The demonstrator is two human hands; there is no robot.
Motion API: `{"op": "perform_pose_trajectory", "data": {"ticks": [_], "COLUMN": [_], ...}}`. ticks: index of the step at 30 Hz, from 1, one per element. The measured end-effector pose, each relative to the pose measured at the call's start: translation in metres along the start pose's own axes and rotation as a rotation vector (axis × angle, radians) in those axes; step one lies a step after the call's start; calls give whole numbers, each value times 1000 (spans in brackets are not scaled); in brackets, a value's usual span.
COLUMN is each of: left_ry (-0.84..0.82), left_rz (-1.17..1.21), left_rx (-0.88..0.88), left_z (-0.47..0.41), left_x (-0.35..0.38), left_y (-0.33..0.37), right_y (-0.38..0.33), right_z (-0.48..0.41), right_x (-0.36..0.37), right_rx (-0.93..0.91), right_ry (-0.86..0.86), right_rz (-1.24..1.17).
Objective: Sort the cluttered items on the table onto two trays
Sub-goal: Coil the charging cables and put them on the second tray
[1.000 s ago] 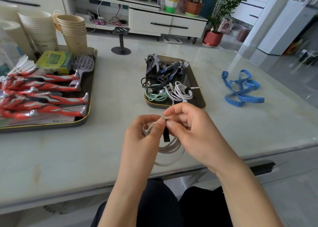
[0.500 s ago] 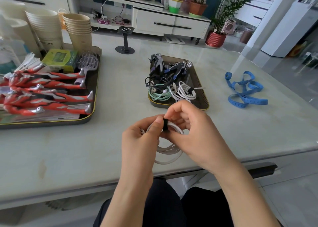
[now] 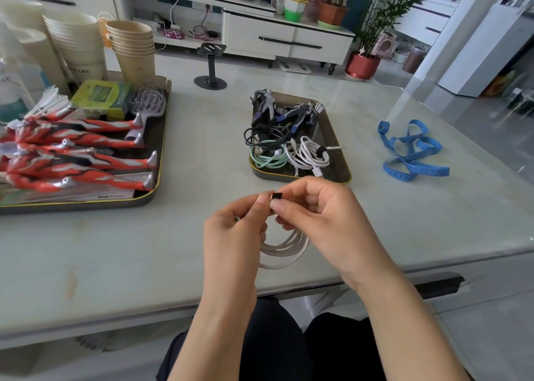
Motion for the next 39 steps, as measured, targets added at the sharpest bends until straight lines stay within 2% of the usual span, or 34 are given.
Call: {"op": "perform_pose_trajectory", "data": {"ticks": [4,8,11,14,17,20,25,27,32,36,37,39], "left_ry": [-22,-103,-107,-95,-65,-20,-43,-47,-9,-13,-4,2], "left_rz": [8,-113,-160,-162,-155,-120,-156,-194,-55,105,131,129], "left_rx": [10,137,226,283,315,304,291,316,269,184,192,238], "left_z": [2,9,10,8,9,6,8,5,-4,-18,-18,-19], "left_x": [2,8,10,9,11,8,12,12,25,34,37,45], "left_y": [-1,1,2,3,2,-4,-6,-5,2,0,-1,-2], "right_y": [-1,1,0,-2,-2,3,3,4,0,5,6,6], "right_z": [0,-2,-3,-3,-2,-4,-4,-6,-2,2,3,6], "right_x": [3,7,13,16,15,11,0,-4,-22,-34,-36,-40], "right_rx": [196,376,367,196,44,13,-45,-42,121,157,180,258], "right_ry": [102,159,185,262,254,218,140,110,-76,-22,-12,-46], "right_rz": [-173,-368,-418,-280,-142,-17,277,311,-74,-29,-65,-290]}}
Point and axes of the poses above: each hand's wrist, its own z-axis away from the middle knuckle, its own x-axis out of the palm, y = z × x, the point moved 1 cm from there along -z, towards the middle knuckle, and after that the axes turned 12 degrees about z, right-handed, at the moved point
